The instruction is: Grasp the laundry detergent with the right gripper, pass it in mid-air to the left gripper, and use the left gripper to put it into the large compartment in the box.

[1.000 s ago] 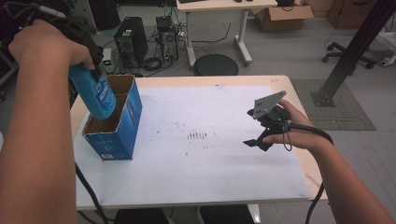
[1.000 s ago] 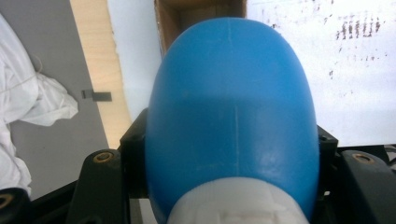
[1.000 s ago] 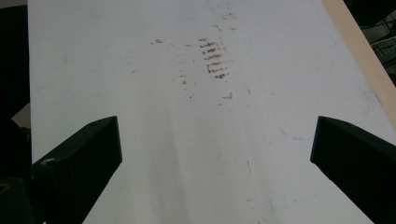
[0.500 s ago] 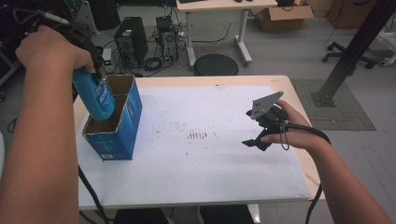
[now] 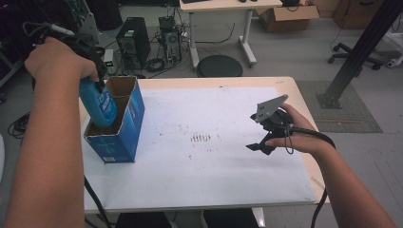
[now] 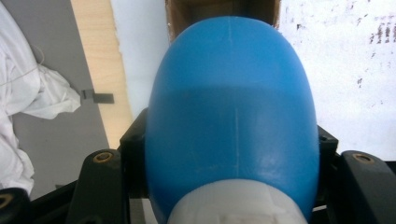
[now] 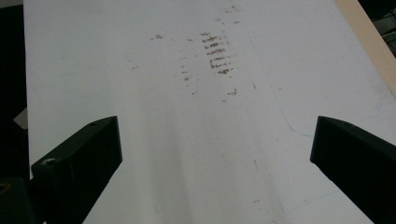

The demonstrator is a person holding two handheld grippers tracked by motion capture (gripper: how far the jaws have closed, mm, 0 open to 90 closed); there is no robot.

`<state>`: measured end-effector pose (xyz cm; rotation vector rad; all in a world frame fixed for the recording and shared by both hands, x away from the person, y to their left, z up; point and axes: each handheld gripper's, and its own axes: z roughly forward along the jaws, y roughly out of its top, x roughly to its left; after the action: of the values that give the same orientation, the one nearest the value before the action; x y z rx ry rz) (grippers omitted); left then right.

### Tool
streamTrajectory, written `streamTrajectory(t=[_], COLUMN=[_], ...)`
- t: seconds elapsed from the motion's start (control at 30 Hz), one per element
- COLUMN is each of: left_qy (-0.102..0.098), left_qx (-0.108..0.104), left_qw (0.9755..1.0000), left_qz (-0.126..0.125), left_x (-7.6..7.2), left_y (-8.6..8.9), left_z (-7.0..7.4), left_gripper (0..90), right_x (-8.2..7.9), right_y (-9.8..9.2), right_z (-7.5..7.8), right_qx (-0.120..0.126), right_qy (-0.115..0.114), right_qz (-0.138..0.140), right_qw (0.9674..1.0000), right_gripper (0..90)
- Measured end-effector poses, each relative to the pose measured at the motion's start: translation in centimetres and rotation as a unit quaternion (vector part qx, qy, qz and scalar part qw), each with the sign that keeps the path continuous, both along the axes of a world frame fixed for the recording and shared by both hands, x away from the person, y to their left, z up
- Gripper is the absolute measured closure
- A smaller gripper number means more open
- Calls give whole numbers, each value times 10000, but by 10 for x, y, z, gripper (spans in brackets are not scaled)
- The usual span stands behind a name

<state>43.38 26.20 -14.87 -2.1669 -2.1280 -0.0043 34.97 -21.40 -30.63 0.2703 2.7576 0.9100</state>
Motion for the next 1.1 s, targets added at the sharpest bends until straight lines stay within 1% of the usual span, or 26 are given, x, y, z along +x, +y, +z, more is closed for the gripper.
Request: streamTrajectory(t=[0.03, 0.07, 0.13, 0.17, 0.2, 0.23, 0.27, 0.3, 0.33, 0.43, 0.47, 0.5, 0.57, 0.6, 0.63, 0.67, 0.7, 0.73, 0.83, 0.9, 1.1], left_qy=[16, 23, 53, 53, 67, 67, 101, 101, 146, 141, 166, 166, 143, 167, 167, 189, 189, 207, 241, 230, 276], left_qx=[-10, -27, -27, -27, -23, -23, -16, -16, -3, -9, -19, -19, -49, -54, -54, -54, -54, -44, -41, -34, -22], left_qw=[10000, 10000, 10000, 10000, 10000, 10000, 9999, 9999, 9999, 9999, 9999, 9999, 9999, 9998, 9998, 9998, 9998, 9998, 9997, 9997, 9996], left_qz=[2, 14, 11, 11, 17, 17, -7, -7, -2, 11, -1, -1, -17, -8, -8, -23, -23, -30, -9, -2, -15], left_x=[0, 0, 0, 0, 1, 1, 1, 1, 2, 2, 3, 3, 3, 3, 3, 4, 4, 4, 4, 4, 3], left_y=[1, 2, 3, 3, 3, 3, 4, 4, 4, 3, 2, 2, 2, 2, 2, 2, 2, 2, 2, 2, 1], left_z=[-3, -8, -14, -14, -18, -18, -24, -24, -29, -33, -36, -36, -42, -44, -44, -49, -49, -54, -62, -68, -82], left_gripper=[385, 385, 385, 385, 385, 385, 385, 385, 385, 385, 385, 385, 385, 385, 385, 385, 385, 385, 385, 385, 384], right_x=[0, 0, 0, 0, -1, -1, -1, -2, -2, -2, -2, -2, -2, -2, -2, -2, -2, -2, -2, -2, -3], right_y=[1, 2, 3, 3, 4, 4, 4, 4, 4, 4, 3, 3, 3, 2, 2, 1, 1, 1, 1, 0, 0], right_z=[0, -1, -2, -2, -2, -3, -3, -4, -4, -5, -5, -5, -6, -6, -6, -6, -6, -6, -6, -6, -8], right_qx=[1, 5, -2, -2, 5, 6, 1, 6, 11, 12, 12, 12, 5, -1, -1, 4, 4, 10, 6, 17, 38], right_qy=[-2, 10, 22, 22, 15, 18, 33, 33, 36, 36, 49, 49, 66, 69, 69, 67, 67, 67, 70, 78, 85], right_qz=[4, 14, 22, 22, 35, 41, 35, 34, 36, 35, 35, 35, 31, 30, 30, 27, 27, 26, 27, 23, 36], right_qw=[10000, 10000, 10000, 10000, 10000, 10000, 10000, 10000, 10000, 10000, 10000, 10000, 10000, 10000, 10000, 10000, 10000, 10000, 10000, 10000, 10000], right_gripper=[22, 22, 22, 22, 22, 22, 22, 22, 22, 22, 22, 22, 22, 22, 22, 22, 22, 22, 22, 22, 22])
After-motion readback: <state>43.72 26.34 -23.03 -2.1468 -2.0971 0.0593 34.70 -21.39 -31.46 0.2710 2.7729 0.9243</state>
